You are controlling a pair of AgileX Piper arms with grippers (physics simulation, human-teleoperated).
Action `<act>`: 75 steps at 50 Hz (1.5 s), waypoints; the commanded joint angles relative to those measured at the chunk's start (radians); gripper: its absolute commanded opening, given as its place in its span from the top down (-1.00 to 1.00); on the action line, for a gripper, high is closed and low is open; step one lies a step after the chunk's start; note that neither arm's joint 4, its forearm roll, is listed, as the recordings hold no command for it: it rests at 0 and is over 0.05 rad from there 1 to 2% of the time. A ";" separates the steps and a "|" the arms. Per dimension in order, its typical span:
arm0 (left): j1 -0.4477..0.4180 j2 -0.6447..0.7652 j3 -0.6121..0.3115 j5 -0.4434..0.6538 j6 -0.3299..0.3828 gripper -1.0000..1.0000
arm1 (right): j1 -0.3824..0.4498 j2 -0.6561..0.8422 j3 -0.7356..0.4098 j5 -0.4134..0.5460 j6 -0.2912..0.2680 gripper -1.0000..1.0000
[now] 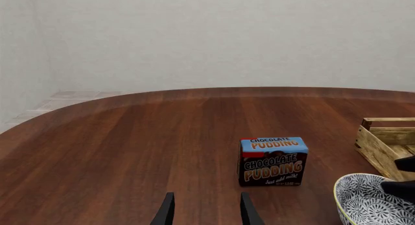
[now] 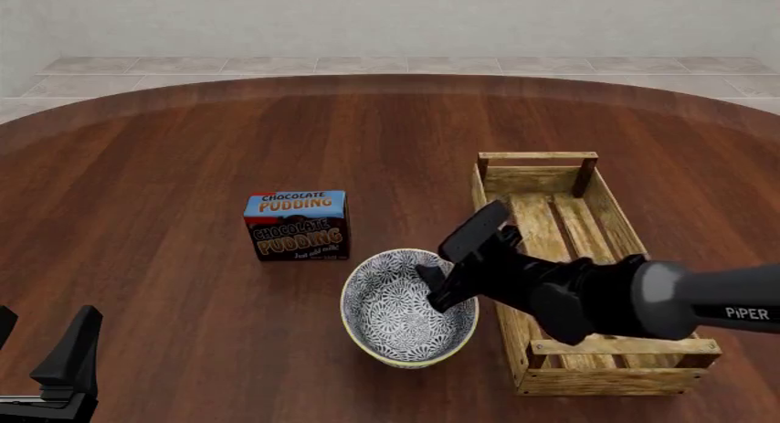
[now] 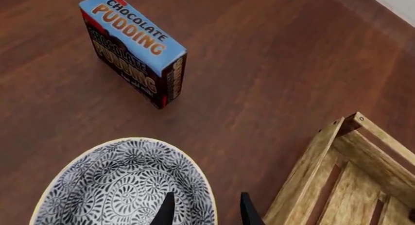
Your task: Pick up the bowl on the left and put it in the tray.
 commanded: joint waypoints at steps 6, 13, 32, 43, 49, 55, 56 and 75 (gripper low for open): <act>0.000 0.000 0.000 0.000 0.000 -1.00 | 0.006 0.024 -0.022 0.014 0.026 -1.00; 0.000 0.000 0.000 0.000 0.000 -1.00 | 0.002 0.028 -0.027 0.017 0.030 -1.00; 0.000 0.000 0.000 0.000 0.000 -1.00 | 0.004 0.050 -0.036 0.013 0.052 -1.00; 0.000 0.000 0.000 0.000 0.000 -1.00 | 0.006 0.071 -0.040 0.008 0.050 -1.00; 0.000 0.000 0.000 0.000 0.000 -1.00 | 0.004 0.081 -0.040 0.001 0.049 -1.00; 0.000 0.000 0.000 0.000 0.000 -1.00 | 0.002 0.083 -0.040 0.000 0.049 -1.00; 0.000 0.000 0.000 0.000 0.000 -1.00 | 0.002 0.083 -0.040 0.000 0.049 -1.00; 0.000 0.000 0.000 0.000 0.000 -1.00 | 0.007 0.093 -0.044 -0.003 0.054 -1.00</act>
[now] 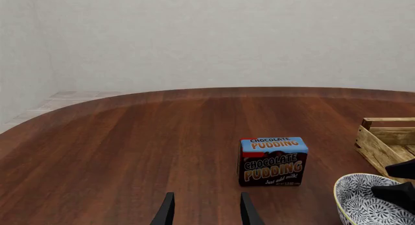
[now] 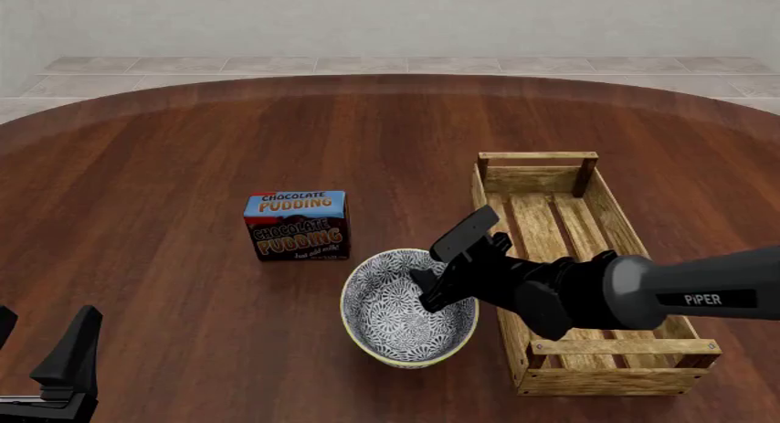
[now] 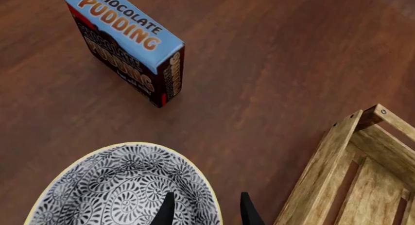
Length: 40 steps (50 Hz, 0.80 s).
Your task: Pick up the bowl on the left and put it in the tray.
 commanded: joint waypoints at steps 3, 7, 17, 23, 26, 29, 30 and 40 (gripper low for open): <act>0.000 0.000 0.000 0.000 0.000 -1.00 | 0.003 0.014 -0.003 -0.005 0.004 -1.00; 0.000 0.000 0.000 0.000 0.000 -1.00 | 0.002 0.016 -0.004 -0.006 0.003 -1.00; 0.000 0.000 0.000 0.000 0.000 -1.00 | 0.006 0.017 0.002 -0.014 0.006 1.00; 0.000 0.000 0.000 0.000 0.000 -1.00 | 0.007 0.017 0.002 -0.013 0.009 1.00; 0.000 0.000 0.000 0.000 0.000 -1.00 | 0.009 0.016 0.003 -0.013 0.007 1.00; 0.000 0.000 0.000 0.000 0.000 -1.00 | 0.012 0.011 0.006 -0.013 0.006 1.00; 0.000 0.000 0.000 0.000 0.000 -1.00 | 0.014 0.011 0.007 -0.013 0.008 1.00; 0.000 0.000 0.000 0.000 0.000 -1.00 | 0.027 0.006 0.015 -0.021 0.018 1.00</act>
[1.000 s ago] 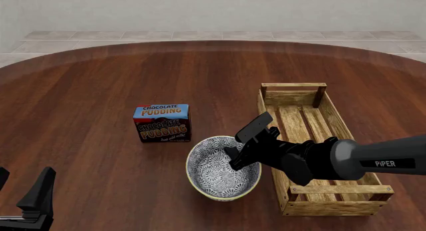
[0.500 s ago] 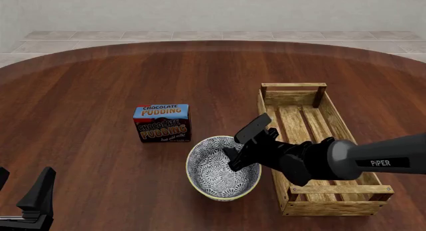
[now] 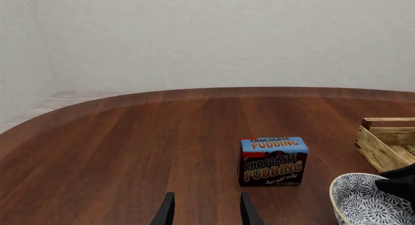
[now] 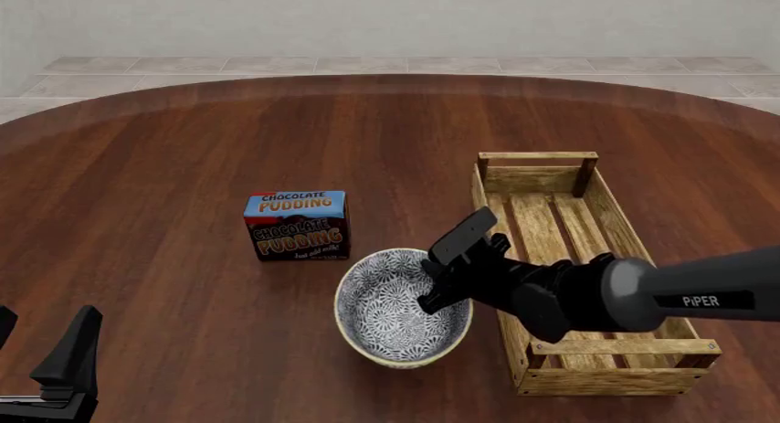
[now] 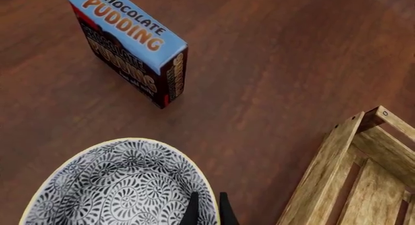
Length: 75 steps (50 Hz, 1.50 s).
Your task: Pick up the bowl on the left and put it in the tray.
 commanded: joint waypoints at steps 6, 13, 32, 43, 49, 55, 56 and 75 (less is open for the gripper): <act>0.000 0.000 0.000 0.000 0.000 -1.00 | 0.030 -0.011 0.023 -0.009 0.038 1.00; 0.000 0.000 0.000 0.000 0.000 -1.00 | 0.047 -0.031 0.037 -0.008 0.044 1.00; 0.000 0.000 0.000 0.000 0.000 -1.00 | 0.078 -0.057 0.056 -0.008 0.059 1.00; 0.000 0.000 0.000 0.000 0.000 -1.00 | 0.082 -0.090 0.070 0.000 0.063 1.00; 0.000 0.000 0.000 0.000 0.000 -1.00 | 0.083 -0.114 0.079 0.005 0.062 1.00; 0.000 0.000 0.000 0.000 0.000 -1.00 | 0.090 -0.127 0.085 0.009 0.065 1.00; 0.000 0.000 0.000 0.000 0.000 -1.00 | 0.091 -0.131 0.087 0.010 0.065 1.00; 0.000 0.000 0.000 0.000 0.000 -1.00 | 0.103 -0.183 0.105 0.021 0.072 1.00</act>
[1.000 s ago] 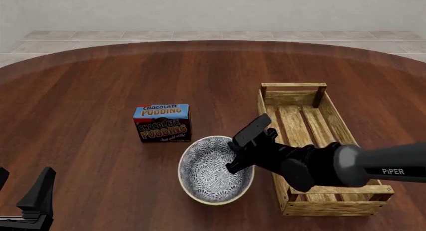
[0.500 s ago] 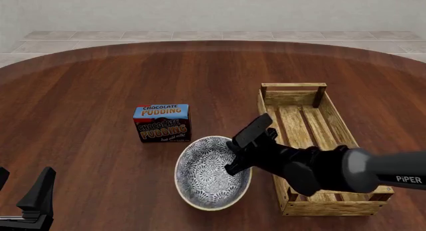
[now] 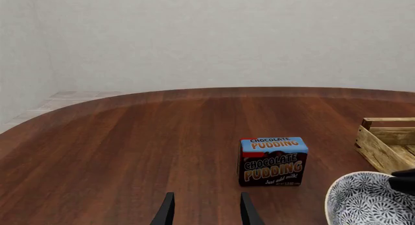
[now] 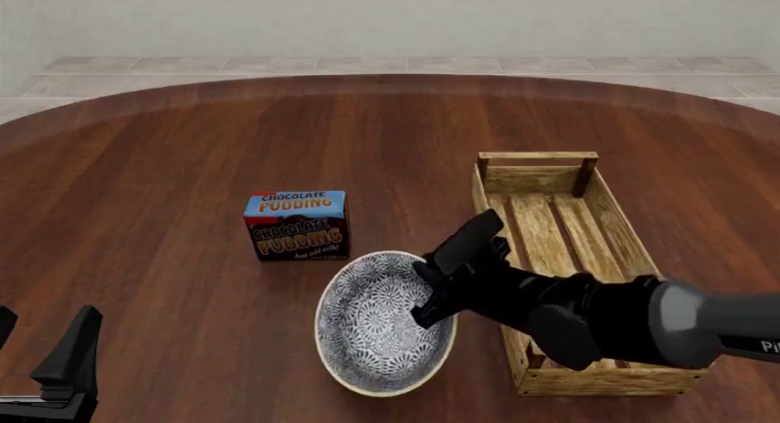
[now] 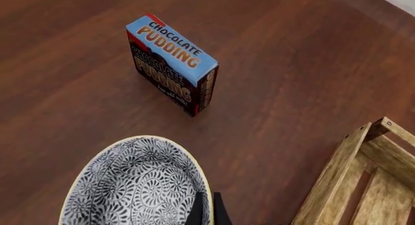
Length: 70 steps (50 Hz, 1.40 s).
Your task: Pick up the bowl on the left and put it in the tray.
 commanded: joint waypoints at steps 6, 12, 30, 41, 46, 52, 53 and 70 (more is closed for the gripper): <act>0.000 0.000 0.000 0.000 0.000 -1.00 | 0.020 -0.035 0.028 0.015 0.031 1.00; 0.000 0.000 0.000 0.000 0.000 -1.00 | 0.024 -0.044 0.030 0.018 0.036 1.00; 0.000 0.000 0.000 0.000 0.000 -1.00 | 0.045 -0.068 0.040 0.019 0.049 1.00; 0.000 0.000 0.000 0.000 0.000 -1.00 | 0.044 -0.108 0.040 0.040 0.041 1.00; 0.000 0.000 0.000 0.000 0.000 -1.00 | 0.046 -0.135 0.042 0.050 0.039 1.00; 0.000 0.000 0.000 0.000 0.000 -1.00 | 0.050 -0.147 0.047 0.048 0.034 1.00; 0.000 0.000 0.000 0.000 0.000 -1.00 | 0.051 -0.150 0.048 0.049 0.034 1.00; 0.000 0.000 0.000 0.000 0.000 -1.00 | 0.073 -0.195 0.051 0.072 0.043 1.00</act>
